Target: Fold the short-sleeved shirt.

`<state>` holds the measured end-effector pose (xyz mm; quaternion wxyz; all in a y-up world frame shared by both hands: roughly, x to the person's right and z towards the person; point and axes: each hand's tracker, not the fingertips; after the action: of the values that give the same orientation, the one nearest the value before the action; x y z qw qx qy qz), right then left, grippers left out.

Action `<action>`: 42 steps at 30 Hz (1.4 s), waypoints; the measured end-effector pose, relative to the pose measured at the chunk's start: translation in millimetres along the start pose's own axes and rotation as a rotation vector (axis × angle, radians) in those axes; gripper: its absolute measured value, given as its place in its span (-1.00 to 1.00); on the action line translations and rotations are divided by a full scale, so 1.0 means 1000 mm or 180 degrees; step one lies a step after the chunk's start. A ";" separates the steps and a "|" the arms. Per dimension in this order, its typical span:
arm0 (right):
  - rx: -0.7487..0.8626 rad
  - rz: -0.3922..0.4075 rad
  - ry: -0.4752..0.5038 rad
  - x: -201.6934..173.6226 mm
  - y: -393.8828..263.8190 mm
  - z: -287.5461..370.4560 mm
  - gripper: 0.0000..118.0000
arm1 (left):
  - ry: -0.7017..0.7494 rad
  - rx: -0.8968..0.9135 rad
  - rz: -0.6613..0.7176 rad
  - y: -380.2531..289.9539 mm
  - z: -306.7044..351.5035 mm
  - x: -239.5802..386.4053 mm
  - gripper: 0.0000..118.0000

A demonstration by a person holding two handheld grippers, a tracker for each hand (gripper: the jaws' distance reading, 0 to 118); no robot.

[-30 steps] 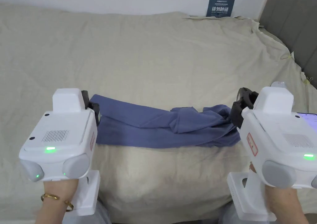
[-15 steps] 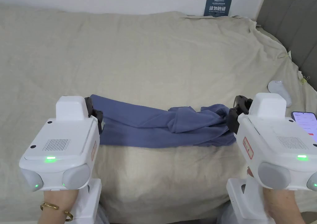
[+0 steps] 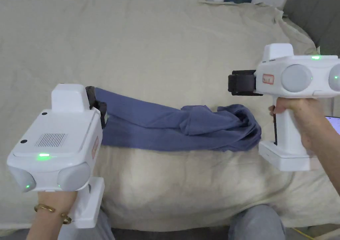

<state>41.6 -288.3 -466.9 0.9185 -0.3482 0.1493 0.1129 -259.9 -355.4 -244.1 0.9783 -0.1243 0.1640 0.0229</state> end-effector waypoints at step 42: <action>-0.0752 -0.0572 -0.0152 0.039 -0.013 -0.079 -0.95 | 0.0075 -0.1778 0.0541 0.075 -0.211 -0.061 1.00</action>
<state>65.9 -347.0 -529.6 0.8808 -0.4631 0.0813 0.0552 -390.6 -336.2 -434.9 0.8988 -0.3750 0.1726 0.1475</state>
